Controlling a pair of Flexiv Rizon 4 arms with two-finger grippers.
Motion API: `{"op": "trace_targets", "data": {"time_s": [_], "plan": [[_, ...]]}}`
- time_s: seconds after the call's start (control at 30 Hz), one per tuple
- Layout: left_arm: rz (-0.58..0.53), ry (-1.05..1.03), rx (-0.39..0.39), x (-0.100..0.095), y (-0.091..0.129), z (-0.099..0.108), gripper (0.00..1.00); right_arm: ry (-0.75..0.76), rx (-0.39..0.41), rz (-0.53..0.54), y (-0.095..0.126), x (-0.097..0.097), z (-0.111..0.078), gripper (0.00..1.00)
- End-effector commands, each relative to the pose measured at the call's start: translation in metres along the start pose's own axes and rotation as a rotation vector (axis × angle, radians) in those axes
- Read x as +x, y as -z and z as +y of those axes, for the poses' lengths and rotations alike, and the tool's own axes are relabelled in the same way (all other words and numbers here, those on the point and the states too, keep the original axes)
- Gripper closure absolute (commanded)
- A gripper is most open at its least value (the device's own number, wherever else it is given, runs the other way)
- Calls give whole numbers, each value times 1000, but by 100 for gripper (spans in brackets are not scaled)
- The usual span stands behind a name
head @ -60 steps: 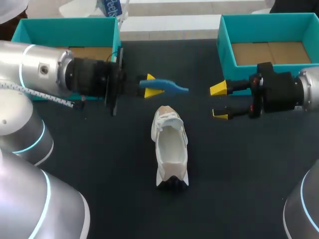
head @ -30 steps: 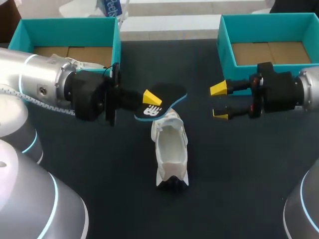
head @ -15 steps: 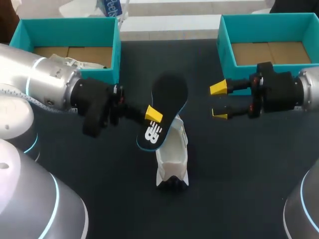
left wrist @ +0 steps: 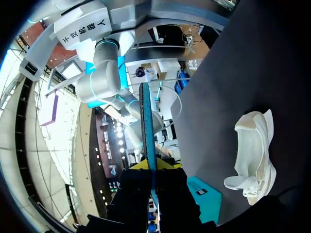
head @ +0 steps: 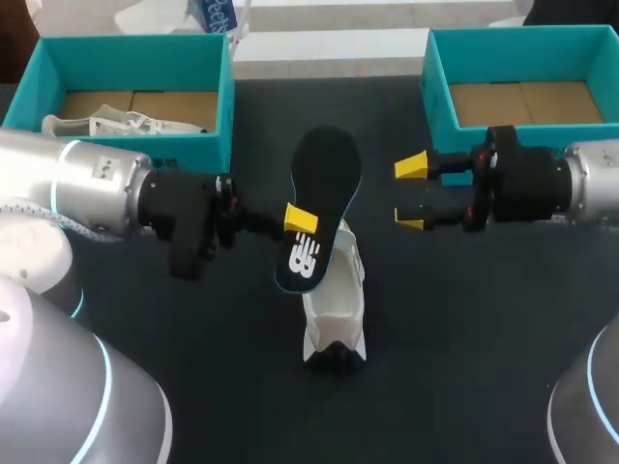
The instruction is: Take the shoe out of the shoebox, open the shoe tongue, remove and reinsert the insole, then place the shoe into the shoebox
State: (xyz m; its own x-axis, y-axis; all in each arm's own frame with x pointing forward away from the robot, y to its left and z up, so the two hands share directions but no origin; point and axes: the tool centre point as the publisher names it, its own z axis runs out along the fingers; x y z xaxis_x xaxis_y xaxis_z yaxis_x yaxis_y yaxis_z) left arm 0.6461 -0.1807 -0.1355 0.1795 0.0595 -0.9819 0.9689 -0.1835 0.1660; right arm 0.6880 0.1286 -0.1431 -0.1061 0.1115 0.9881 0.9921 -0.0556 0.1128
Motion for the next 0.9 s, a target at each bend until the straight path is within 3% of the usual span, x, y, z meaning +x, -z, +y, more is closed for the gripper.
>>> {"op": "trace_targets", "data": {"time_s": [0.03,0.13,0.2,0.27,0.5,0.6,0.9], "plan": [[3,1,-18,5,-10,0,100,4,2,14,-17,-1,4,0],[0,5,-23,7,-16,5,100,1,10,24,-22,-1,4,0],[-4,5,-24,7,-22,9,100,-2,15,29,-24,-2,4,16],[-9,2,-21,7,-27,10,100,-2,18,32,-27,-2,4,24],[-16,15,-26,15,-46,16,100,-2,22,40,-31,-2,2,34],[2,22,-30,19,-55,12,100,0,21,43,-32,-1,2,48],[-8,45,-44,25,-61,15,100,1,21,48,-33,-2,2,58]]}}
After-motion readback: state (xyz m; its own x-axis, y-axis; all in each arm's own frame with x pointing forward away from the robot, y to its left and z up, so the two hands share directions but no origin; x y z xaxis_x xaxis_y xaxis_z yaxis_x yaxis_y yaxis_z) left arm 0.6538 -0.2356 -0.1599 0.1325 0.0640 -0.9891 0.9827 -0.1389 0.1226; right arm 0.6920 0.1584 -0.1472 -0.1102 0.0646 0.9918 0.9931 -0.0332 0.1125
